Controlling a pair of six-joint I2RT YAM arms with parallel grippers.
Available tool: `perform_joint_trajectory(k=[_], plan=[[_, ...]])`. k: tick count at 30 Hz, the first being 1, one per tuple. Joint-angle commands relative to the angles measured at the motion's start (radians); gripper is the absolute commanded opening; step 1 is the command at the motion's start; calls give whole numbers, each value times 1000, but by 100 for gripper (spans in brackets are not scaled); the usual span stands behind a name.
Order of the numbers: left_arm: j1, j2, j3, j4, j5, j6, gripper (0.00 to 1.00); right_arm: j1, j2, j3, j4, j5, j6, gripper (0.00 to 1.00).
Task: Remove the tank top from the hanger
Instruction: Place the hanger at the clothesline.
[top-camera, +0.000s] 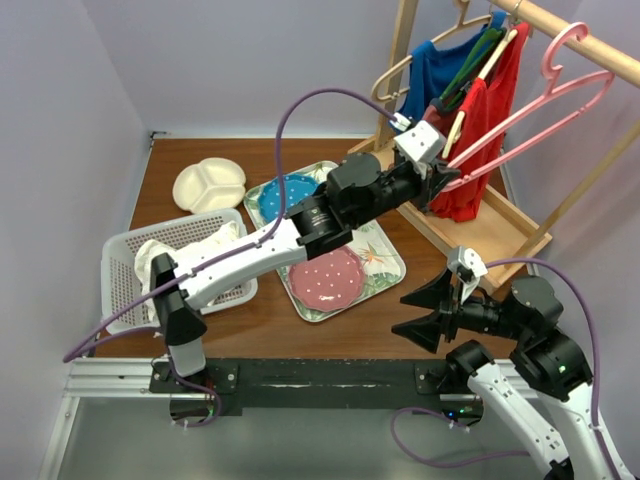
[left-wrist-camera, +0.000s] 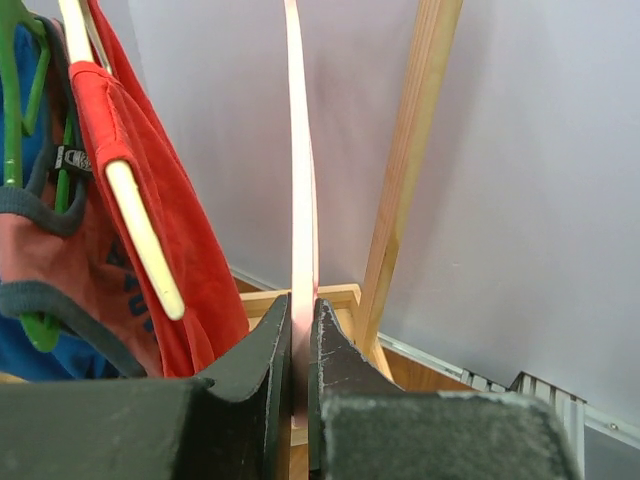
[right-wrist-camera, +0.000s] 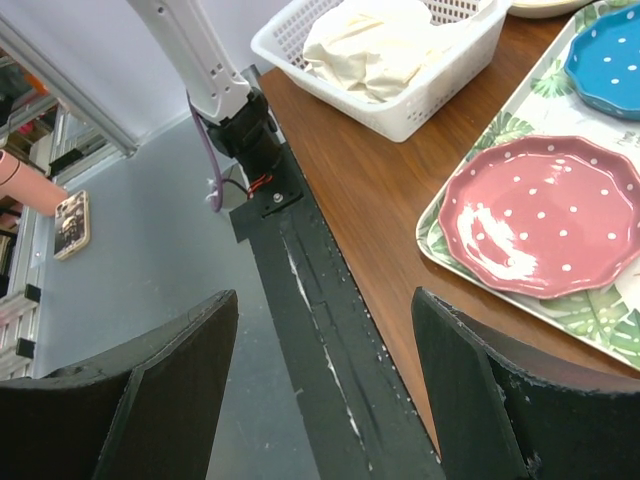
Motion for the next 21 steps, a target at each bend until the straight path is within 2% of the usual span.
perform_joint_trajectory(k=[1, 6, 21], plan=[[-4, 72, 130, 53, -9, 49, 0, 0, -12, 49, -19, -26, 13, 75], [-4, 164, 257, 26, -35, 83, 0, 0, -9, 56, -10, -31, 21, 75], [4, 323, 391, 36, -59, 126, 0, 0, -33, 72, -42, 24, -8, 78]])
